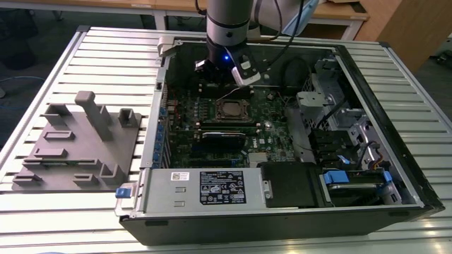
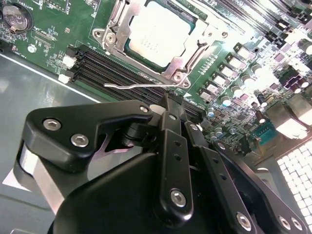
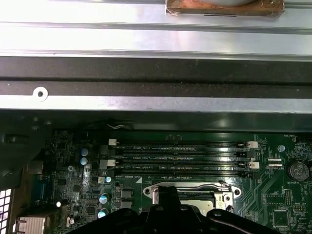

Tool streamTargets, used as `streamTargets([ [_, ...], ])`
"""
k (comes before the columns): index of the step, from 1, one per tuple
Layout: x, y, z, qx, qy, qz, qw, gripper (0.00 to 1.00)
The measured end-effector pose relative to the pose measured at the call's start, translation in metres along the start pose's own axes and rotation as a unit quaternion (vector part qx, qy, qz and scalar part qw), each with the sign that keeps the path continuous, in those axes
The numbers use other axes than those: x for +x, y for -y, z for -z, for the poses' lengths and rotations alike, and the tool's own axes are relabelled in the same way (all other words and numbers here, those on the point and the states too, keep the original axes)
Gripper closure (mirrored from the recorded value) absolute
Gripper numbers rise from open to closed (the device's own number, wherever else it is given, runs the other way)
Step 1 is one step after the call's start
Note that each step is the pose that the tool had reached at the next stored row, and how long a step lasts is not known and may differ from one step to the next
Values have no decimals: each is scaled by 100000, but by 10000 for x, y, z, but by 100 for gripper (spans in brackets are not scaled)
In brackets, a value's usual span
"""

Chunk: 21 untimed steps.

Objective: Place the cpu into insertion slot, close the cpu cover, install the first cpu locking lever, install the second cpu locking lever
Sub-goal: 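Install the first cpu locking lever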

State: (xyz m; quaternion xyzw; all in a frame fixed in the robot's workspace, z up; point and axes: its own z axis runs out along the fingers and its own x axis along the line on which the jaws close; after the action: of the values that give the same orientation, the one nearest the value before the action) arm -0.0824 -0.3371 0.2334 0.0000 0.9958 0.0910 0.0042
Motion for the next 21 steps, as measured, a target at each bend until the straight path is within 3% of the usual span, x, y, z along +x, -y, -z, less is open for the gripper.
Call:
streamTargets([
  [15,1,9,-47,1540,-10,10,99988,89],
  [19,1,11,-58,2315,-7,17,99973,89],
  [21,1,13,-65,2422,-13,21,99971,89],
])
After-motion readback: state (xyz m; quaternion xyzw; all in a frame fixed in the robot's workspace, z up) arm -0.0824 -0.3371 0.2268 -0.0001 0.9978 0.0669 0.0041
